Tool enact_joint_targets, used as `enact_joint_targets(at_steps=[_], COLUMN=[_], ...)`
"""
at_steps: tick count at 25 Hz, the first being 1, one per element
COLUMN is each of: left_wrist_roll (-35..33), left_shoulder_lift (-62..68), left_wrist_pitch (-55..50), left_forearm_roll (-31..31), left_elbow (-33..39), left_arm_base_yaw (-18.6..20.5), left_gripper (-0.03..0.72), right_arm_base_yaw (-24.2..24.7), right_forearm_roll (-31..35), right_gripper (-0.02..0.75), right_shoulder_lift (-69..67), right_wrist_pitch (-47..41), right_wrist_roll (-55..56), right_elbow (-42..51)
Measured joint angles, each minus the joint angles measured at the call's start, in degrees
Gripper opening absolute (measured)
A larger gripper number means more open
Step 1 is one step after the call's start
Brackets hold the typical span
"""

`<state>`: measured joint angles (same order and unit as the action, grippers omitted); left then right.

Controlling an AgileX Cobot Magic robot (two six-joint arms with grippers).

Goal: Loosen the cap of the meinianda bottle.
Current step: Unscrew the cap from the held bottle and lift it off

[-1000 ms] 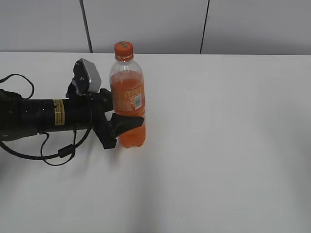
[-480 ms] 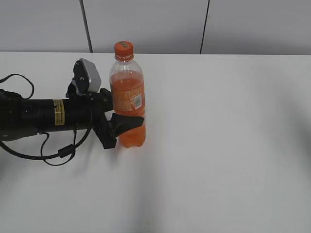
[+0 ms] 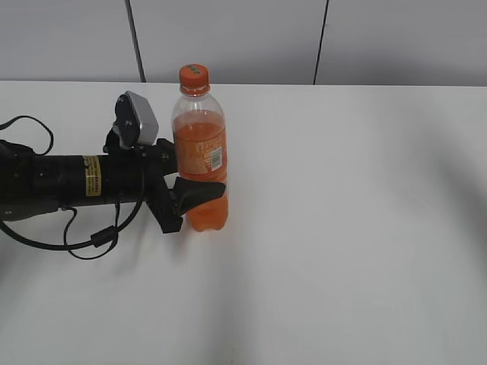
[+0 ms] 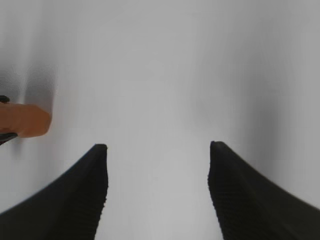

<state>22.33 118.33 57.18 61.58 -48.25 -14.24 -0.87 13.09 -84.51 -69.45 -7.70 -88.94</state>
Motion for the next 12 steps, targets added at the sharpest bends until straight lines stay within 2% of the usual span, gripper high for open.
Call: enact_joint_targets(at_steps=[4, 12], left_wrist_roll=[0.00, 0.00], left_shoulder_lift=[0.00, 0.00], left_wrist_pitch=[0.00, 0.00], left_forearm_roll=[-0.06, -0.06], left_elbow=[0.00, 0.00], left_arm_base_yaw=[0.00, 0.00], left_gripper=[0.410, 0.410], right_arm_base_yaw=[-2.75, -18.76], right_forearm_roll=[1.20, -0.24], right_gripper=[0.473, 0.473], right_shoulder_lift=[-3.80, -11.38], right_wrist_pitch=[-0.06, -0.16], right_wrist_roll=[0.00, 0.59], right_elbow=[-2.74, -12.57])
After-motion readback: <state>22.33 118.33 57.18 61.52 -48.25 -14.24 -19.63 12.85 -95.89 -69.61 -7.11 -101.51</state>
